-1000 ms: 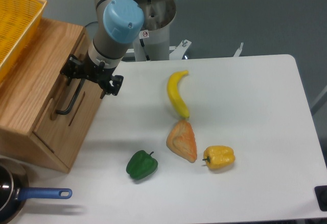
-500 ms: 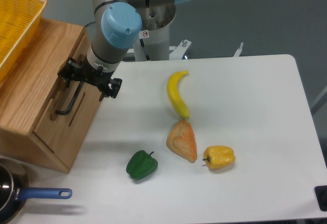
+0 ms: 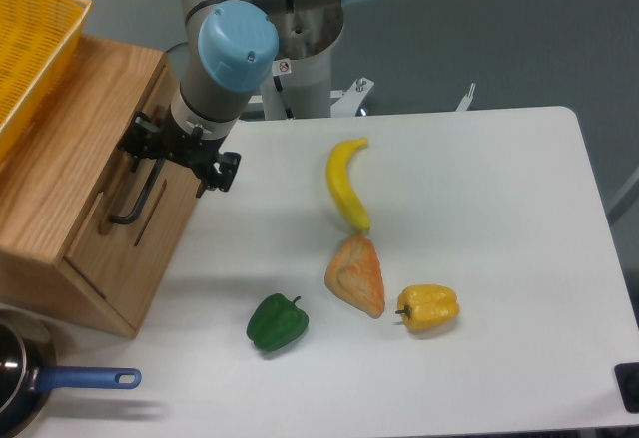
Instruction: Slide open the top drawer
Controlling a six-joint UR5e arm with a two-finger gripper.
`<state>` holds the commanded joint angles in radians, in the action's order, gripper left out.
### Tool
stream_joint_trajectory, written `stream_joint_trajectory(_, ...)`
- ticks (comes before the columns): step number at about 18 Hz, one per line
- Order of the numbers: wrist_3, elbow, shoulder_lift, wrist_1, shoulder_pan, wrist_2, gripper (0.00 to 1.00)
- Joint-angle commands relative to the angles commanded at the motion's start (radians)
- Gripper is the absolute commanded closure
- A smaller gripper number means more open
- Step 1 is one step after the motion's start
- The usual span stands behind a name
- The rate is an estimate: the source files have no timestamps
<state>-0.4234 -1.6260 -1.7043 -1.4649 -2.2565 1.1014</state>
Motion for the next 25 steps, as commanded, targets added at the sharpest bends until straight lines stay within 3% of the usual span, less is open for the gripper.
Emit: stream_joint_trajectory(25,0.000,-0.003,-0.008,0.002,-0.017,0.044,0.00)
